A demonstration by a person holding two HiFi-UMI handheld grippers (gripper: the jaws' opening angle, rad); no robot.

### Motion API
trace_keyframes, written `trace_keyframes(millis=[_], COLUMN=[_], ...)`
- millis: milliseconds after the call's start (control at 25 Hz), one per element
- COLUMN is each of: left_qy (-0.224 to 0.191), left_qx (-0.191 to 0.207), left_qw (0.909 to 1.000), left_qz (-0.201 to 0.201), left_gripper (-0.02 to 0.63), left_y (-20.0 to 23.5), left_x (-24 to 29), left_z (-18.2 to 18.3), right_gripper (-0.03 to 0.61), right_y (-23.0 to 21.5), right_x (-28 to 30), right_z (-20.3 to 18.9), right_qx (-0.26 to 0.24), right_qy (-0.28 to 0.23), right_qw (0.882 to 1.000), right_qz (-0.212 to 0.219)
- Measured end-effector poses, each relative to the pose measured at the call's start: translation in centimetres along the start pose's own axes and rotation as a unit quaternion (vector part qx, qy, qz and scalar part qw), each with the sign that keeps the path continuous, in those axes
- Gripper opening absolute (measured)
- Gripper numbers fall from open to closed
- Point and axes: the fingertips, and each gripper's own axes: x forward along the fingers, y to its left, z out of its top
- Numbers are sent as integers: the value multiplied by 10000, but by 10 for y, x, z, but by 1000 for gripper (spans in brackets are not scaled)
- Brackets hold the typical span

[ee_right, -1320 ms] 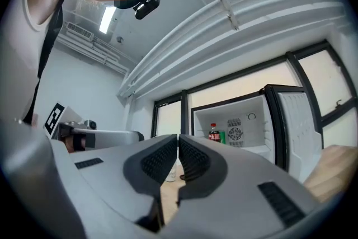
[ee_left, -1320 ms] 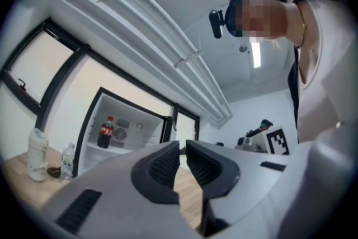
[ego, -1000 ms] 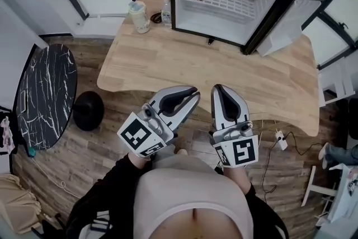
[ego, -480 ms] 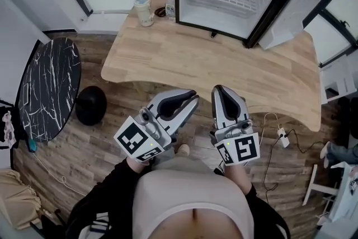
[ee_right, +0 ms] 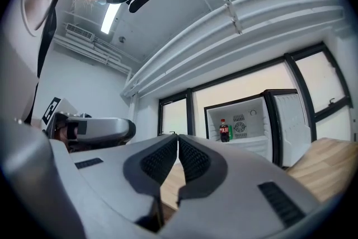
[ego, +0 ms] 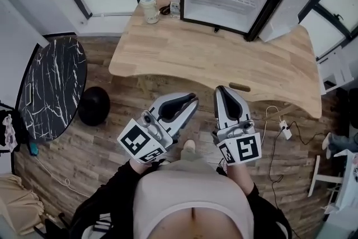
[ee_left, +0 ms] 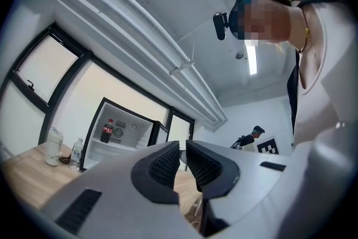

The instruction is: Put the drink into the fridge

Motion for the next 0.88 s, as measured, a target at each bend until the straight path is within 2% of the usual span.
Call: trace_keyframes(millis=[320,680,880], left_qy=[123,223,213], left_qx=[-29,-69,58], left_qw=[9999,9992,9994], left_qz=[-37,-309,-277], left_gripper=[41,41,40], left_y=[-38,-95,-118], left_x=[-81,-140,-156], left_z=[4,1,4], right_gripper=[31,31,31], right_y=[97,162,179], right_x=[-52,-115,-135], right_z=[14,16,24], right_qx=[-359,-266,-282], right_qy=[-18,20,-74], right_qw=[9994,9993,9994], right_qz=[-26,-261,-184])
